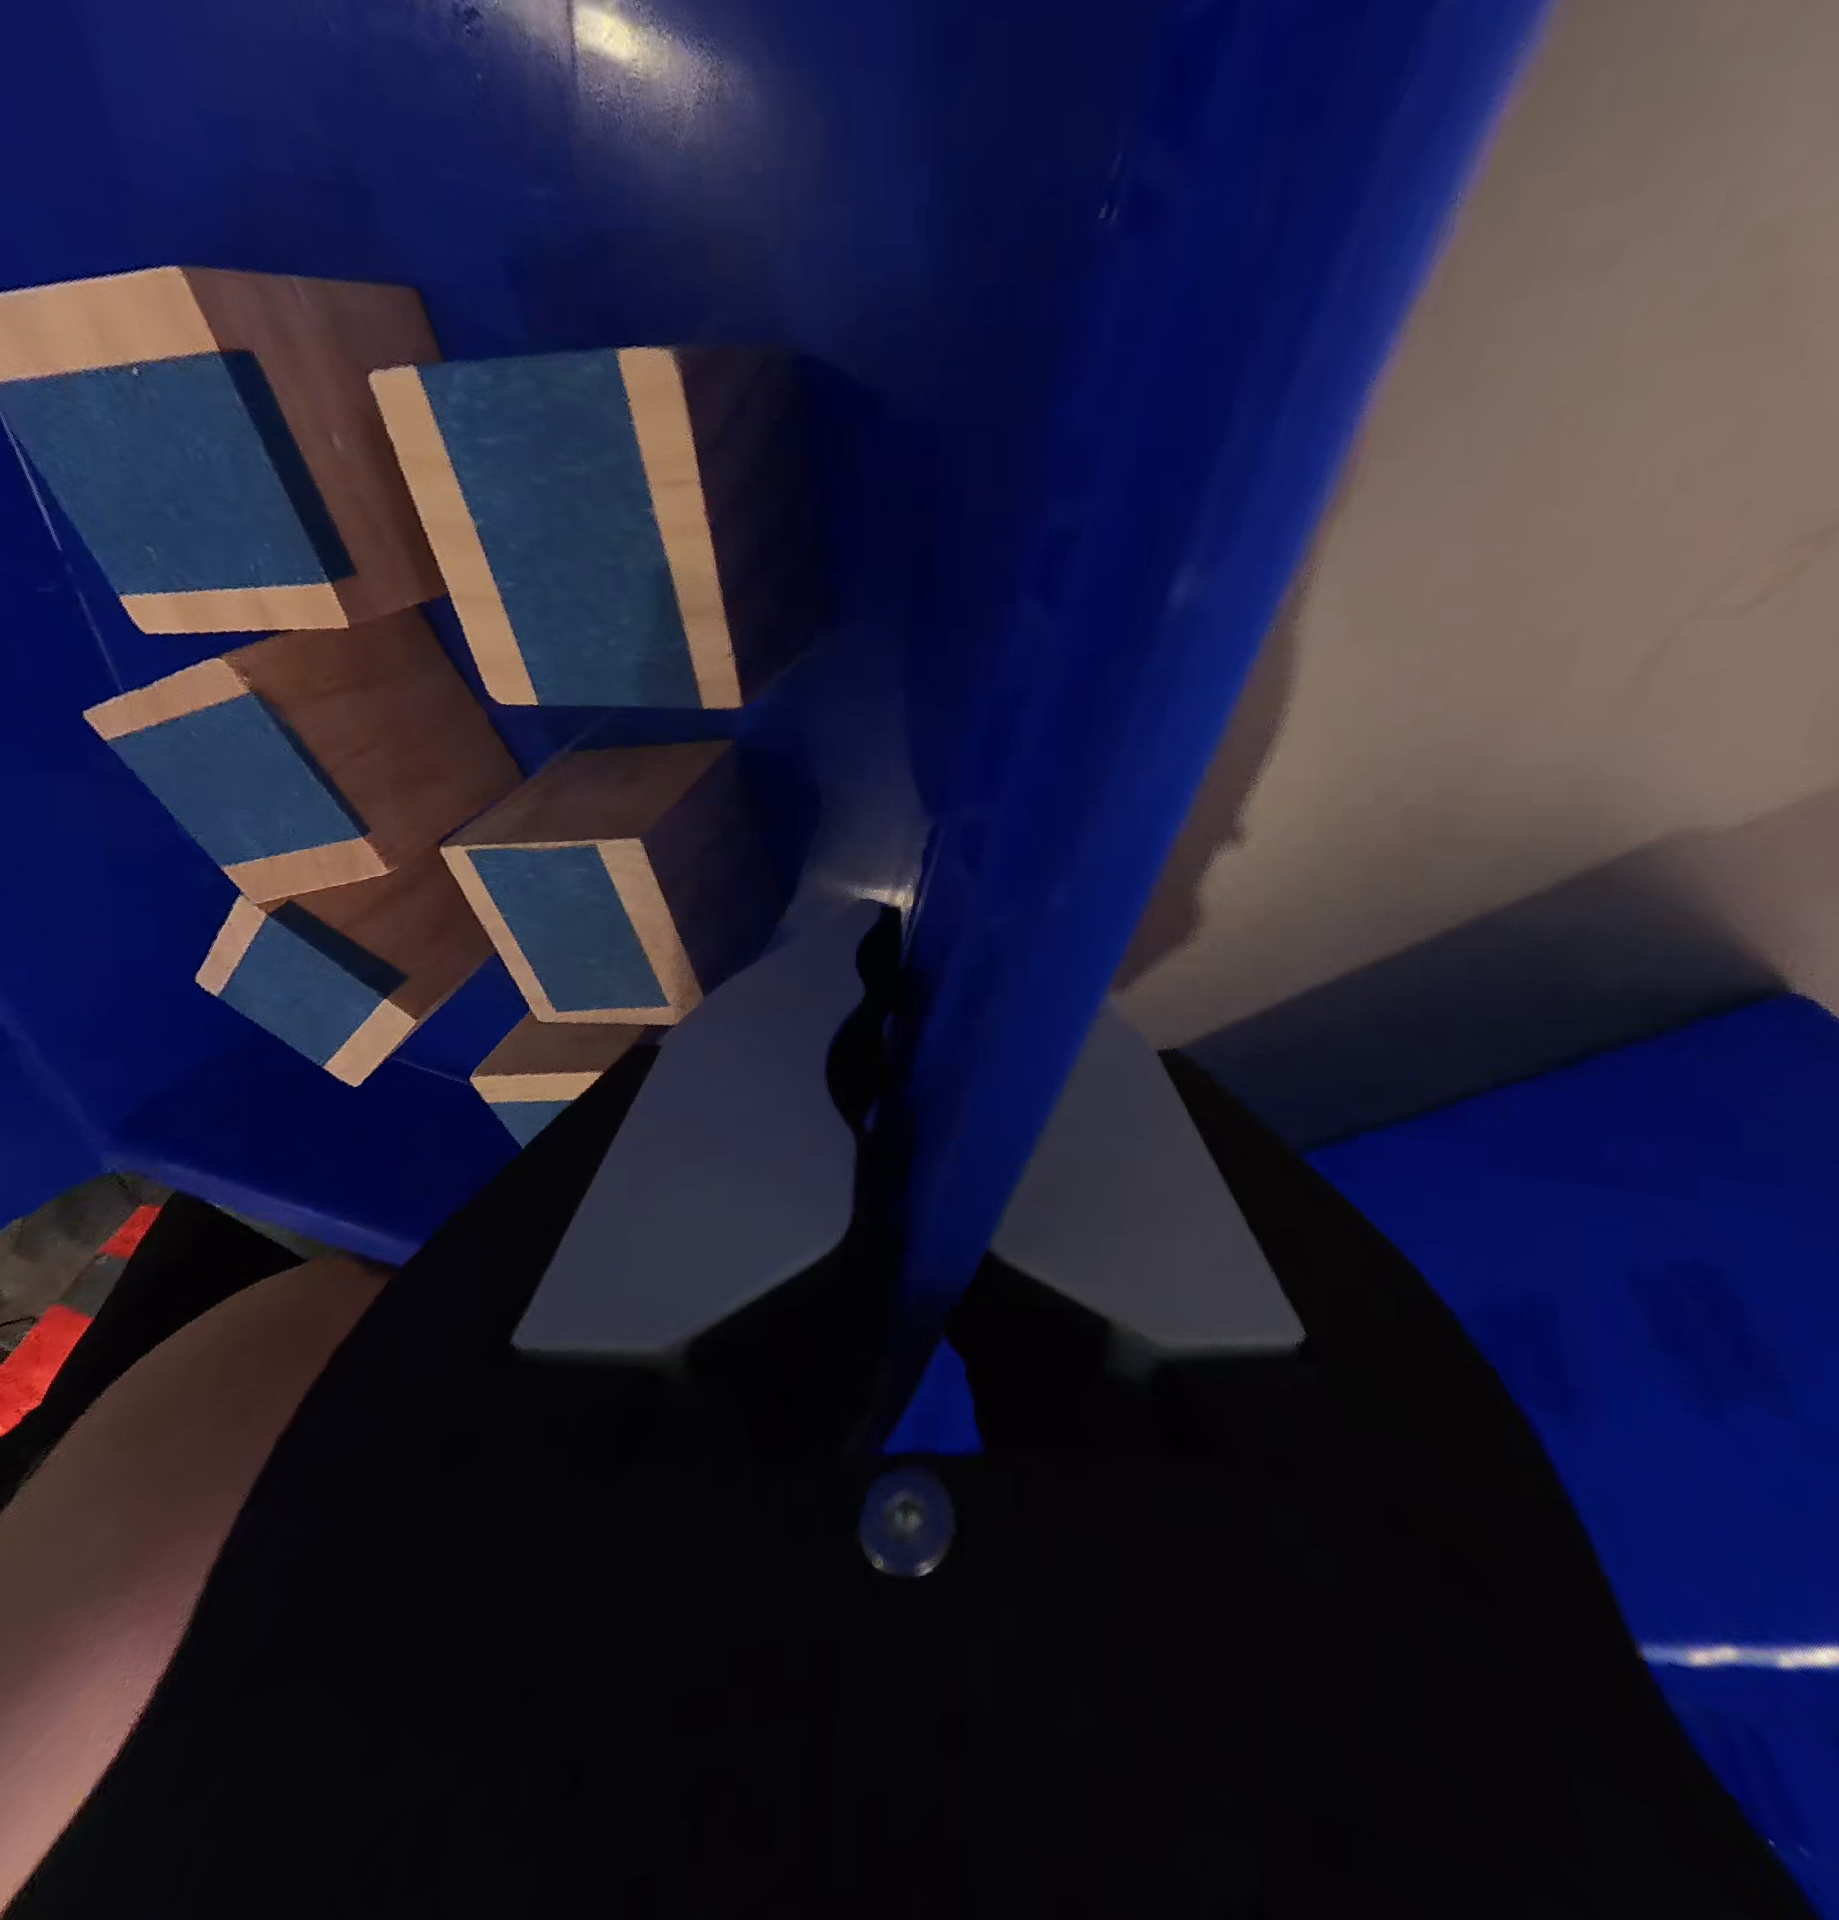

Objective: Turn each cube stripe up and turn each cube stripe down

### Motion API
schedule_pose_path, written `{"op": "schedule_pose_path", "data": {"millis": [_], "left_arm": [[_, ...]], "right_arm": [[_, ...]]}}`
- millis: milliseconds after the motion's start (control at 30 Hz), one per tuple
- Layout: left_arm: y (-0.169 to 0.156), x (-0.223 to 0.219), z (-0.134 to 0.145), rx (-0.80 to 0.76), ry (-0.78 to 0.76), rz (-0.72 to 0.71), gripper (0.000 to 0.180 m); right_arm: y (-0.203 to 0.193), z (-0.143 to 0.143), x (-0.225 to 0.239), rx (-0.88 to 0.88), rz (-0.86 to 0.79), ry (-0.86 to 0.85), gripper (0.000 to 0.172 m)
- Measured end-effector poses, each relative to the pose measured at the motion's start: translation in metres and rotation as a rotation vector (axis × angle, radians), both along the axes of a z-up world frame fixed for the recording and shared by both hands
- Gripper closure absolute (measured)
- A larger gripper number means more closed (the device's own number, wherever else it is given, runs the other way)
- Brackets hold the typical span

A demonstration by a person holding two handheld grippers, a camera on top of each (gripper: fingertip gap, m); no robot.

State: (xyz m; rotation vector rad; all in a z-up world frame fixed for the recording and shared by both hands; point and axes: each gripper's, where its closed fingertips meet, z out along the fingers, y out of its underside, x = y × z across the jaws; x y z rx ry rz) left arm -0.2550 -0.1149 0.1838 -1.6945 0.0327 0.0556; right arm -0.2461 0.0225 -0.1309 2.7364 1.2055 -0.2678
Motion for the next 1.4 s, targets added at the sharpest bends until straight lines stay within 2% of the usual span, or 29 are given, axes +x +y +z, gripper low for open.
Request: {"op": "schedule_pose_path", "data": {"millis": [100,167,200,267,300,367,433,467,533,633,700,733,767,800,833,900,967,1067,1133,1167,1233,1400], "left_arm": [[0.003,0.001,-0.004,-0.021,0.013,0.000,0.124],[0.003,-0.001,-0.008,-0.041,0.016,0.000,0.122],[0.002,-0.003,-0.009,-0.051,0.019,0.001,0.121],[0.000,-0.013,-0.014,-0.071,0.027,0.020,0.119],[-0.001,-0.020,-0.017,-0.085,0.031,0.040,0.120],[0.000,-0.040,-0.031,-0.151,0.031,0.085,0.121],[0.004,-0.063,-0.052,-0.253,0.011,0.131,0.113],[0.006,-0.075,-0.061,-0.296,0.000,0.158,0.112],[0.012,-0.095,-0.080,-0.384,-0.029,0.200,0.113],[0.022,-0.118,-0.115,-0.538,-0.052,0.211,0.114],[0.023,-0.137,-0.147,-0.679,-0.063,0.242,0.111],[0.022,-0.144,-0.164,-0.750,-0.082,0.249,0.110],[0.021,-0.148,-0.180,-0.821,-0.114,0.240,0.112],[0.021,-0.149,-0.195,-0.875,-0.153,0.224,0.113],[0.023,-0.151,-0.207,-0.915,-0.189,0.206,0.113],[0.031,-0.154,-0.225,-0.959,-0.245,0.195,0.114],[0.036,-0.149,-0.239,-1.007,-0.295,0.159,0.116],[0.042,-0.149,-0.256,-1.074,-0.267,0.165,0.127],[0.043,-0.148,-0.271,-1.145,-0.236,0.157,0.144],[0.043,-0.146,-0.278,-1.182,-0.218,0.144,0.163],[0.045,-0.147,-0.284,-1.214,-0.189,0.147,0.163],[0.063,-0.136,-0.284,-1.183,-0.129,0.096,0.168]], "right_arm": [[-0.006,-0.006,0.004,-0.015,0.009,0.022,0.160],[-0.001,0.004,0.003,0.043,0.017,0.086,0.155],[0.004,0.018,0.003,0.112,0.036,0.140,0.151],[0.021,0.066,0.014,0.344,0.042,0.294,0.146],[0.030,0.095,0.032,0.492,0.020,0.349,0.138],[0.043,0.141,0.099,0.779,-0.063,0.347,0.136],[0.051,0.153,0.187,0.933,-0.184,0.212,0.123],[0.050,0.146,0.230,0.913,-0.263,0.131,0.116],[0.041,0.115,0.289,0.751,-0.418,0.068,0.103],[0.025,0.067,0.321,0.541,-0.475,0.047,0.104],[0.011,0.039,0.324,0.423,-0.427,0.019,0.113],[0.005,0.030,0.320,0.367,-0.417,0.027,0.109],[-0.001,0.023,0.316,0.311,-0.400,0.043,0.120],[-0.005,0.018,0.313,0.263,-0.383,0.050,0.138],[-0.007,0.014,0.315,0.238,-0.380,0.032,0.152],[-0.003,0.013,0.324,0.233,-0.381,0.001,0.161],[0.000,0.013,0.332,0.206,-0.384,0.023,0.162],[0.004,0.013,0.352,0.164,-0.420,0.064,0.164],[0.009,0.013,0.374,0.168,-0.431,0.057,0.164],[0.012,0.013,0.386,0.178,-0.440,0.048,0.165],[0.018,0.012,0.412,0.191,-0.467,0.042,0.165],[0.027,0.012,0.485,0.209,-0.544,0.044,0.165]]}}
